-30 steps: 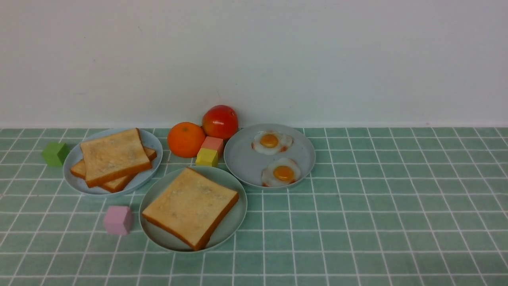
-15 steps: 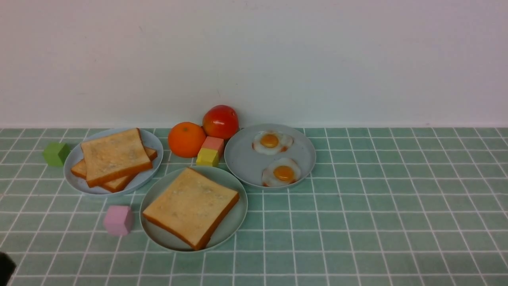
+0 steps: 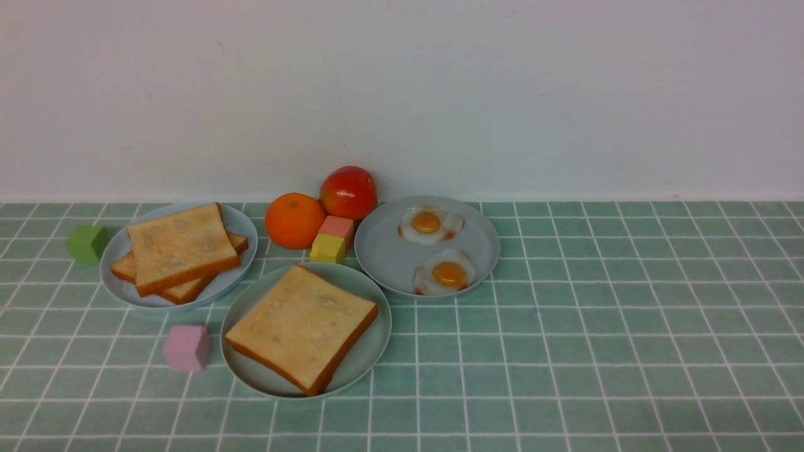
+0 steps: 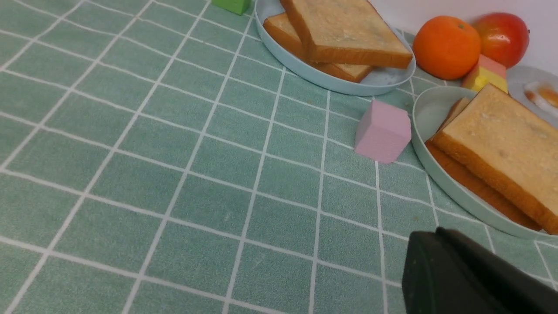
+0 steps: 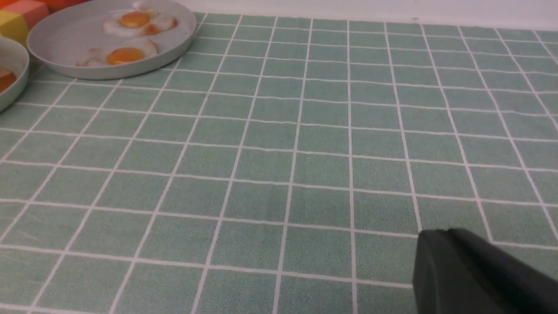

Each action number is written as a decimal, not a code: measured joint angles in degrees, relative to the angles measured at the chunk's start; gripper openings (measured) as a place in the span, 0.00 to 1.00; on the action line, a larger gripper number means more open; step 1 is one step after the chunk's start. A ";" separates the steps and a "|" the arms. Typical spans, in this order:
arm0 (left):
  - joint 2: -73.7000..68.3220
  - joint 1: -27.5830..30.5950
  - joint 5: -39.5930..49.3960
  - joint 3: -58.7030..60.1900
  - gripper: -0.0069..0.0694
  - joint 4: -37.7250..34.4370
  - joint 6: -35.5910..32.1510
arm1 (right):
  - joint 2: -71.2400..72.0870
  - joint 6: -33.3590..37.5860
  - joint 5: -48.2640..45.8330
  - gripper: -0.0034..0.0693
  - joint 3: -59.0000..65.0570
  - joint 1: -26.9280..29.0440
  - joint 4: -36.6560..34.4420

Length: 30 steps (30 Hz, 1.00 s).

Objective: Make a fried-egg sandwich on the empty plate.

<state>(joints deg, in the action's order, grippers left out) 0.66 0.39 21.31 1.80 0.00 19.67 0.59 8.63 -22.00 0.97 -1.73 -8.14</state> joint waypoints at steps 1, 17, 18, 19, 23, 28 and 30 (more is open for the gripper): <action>0.00 0.00 0.00 0.00 0.07 0.00 0.00 | 0.00 0.00 0.00 0.09 0.00 0.00 0.00; 0.00 0.00 0.05 0.00 0.07 0.00 0.00 | 0.00 0.00 0.00 0.12 0.00 0.00 0.00; 0.00 0.00 0.05 0.00 0.07 0.00 0.00 | 0.00 0.00 0.00 0.12 0.00 0.00 0.00; 0.00 0.00 0.05 0.00 0.07 0.00 0.00 | 0.00 0.00 0.00 0.12 0.00 0.00 0.00; 0.00 0.00 0.05 0.00 0.07 0.00 0.00 | 0.00 0.00 0.00 0.13 0.00 0.00 0.00; 0.00 0.00 0.05 0.00 0.07 0.00 0.00 | 0.00 0.00 0.00 0.15 0.00 0.00 0.00; 0.00 0.00 0.05 0.00 0.07 0.00 0.00 | 0.00 0.00 0.00 0.15 0.00 0.00 0.00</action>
<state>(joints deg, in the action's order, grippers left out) 0.66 0.39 21.36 1.80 0.00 19.67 0.59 8.63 -22.00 0.97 -1.73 -8.14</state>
